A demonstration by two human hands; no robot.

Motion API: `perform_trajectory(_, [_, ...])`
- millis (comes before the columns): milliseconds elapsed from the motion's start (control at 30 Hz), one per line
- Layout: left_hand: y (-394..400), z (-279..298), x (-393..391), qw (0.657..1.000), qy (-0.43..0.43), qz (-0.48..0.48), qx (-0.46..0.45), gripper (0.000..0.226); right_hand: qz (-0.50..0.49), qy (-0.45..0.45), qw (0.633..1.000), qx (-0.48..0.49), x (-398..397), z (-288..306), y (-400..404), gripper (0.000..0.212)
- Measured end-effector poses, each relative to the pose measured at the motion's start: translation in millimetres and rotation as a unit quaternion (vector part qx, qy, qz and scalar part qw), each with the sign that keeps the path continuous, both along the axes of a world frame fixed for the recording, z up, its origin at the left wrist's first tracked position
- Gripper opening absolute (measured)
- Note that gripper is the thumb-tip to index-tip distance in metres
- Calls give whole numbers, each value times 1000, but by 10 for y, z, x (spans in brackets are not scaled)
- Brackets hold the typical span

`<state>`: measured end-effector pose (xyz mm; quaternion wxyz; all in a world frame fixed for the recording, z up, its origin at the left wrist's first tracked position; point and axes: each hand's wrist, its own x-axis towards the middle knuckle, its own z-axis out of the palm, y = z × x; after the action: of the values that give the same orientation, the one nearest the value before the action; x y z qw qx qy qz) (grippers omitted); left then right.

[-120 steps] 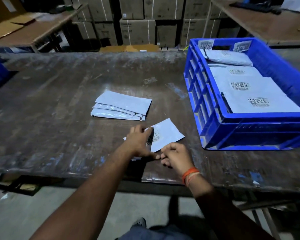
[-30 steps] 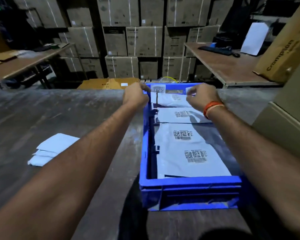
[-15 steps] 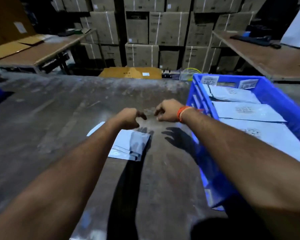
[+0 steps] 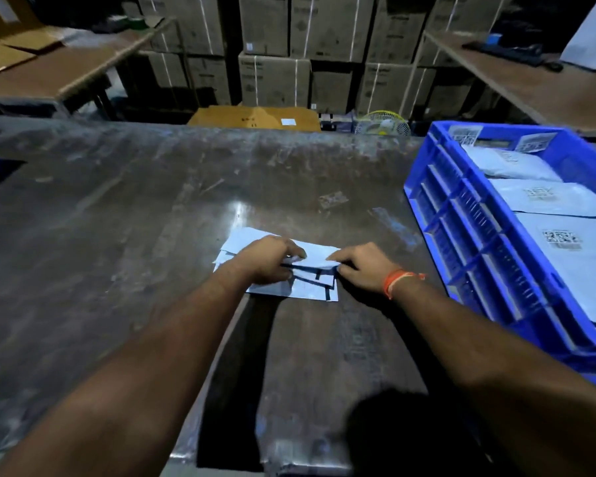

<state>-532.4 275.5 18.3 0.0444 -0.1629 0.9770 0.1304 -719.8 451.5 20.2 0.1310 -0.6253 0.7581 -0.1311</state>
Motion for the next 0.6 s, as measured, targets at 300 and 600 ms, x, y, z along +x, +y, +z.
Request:
perform_trajectory(300, [276,296,313,968,214,124,47,23,-252,-283,881,-284,-172,-2,671,21])
perform_trajectory(600, [1422,-1,583,949,135,263,108,17,-312,-131,929,-151,117,-326,1665,24])
